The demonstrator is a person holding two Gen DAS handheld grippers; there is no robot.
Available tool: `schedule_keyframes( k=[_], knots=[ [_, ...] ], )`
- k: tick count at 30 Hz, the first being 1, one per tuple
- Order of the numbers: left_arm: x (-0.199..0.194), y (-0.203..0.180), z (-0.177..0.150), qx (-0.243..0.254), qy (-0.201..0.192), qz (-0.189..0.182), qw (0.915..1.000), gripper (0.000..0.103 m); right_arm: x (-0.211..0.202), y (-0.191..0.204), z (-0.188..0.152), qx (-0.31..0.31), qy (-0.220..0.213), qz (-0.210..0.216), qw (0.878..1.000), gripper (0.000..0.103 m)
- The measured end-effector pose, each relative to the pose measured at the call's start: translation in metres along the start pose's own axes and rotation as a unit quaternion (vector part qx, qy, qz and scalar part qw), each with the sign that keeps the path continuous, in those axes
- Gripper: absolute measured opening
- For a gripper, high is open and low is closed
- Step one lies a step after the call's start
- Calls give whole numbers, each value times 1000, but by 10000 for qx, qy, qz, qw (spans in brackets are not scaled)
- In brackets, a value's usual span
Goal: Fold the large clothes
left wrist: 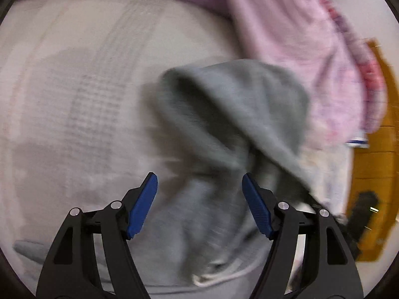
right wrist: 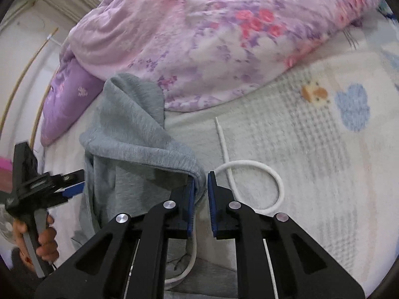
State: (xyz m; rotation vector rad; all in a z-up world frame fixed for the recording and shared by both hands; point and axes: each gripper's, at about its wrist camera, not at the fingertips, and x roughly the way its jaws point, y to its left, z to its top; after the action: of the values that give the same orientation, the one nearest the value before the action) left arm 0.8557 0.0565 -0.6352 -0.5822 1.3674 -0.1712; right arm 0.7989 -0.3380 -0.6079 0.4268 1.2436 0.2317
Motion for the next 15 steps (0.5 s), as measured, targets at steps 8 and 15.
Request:
schedule_keyframes(
  k=[8, 15],
  knots=[
    [13, -13, 4, 64, -14, 553, 9984, 71, 4, -2, -1, 2, 26, 79, 10000, 10],
    [23, -16, 19, 457, -169, 553, 9973, 13, -5, -2, -4, -29, -54, 198, 9998, 10]
  ],
)
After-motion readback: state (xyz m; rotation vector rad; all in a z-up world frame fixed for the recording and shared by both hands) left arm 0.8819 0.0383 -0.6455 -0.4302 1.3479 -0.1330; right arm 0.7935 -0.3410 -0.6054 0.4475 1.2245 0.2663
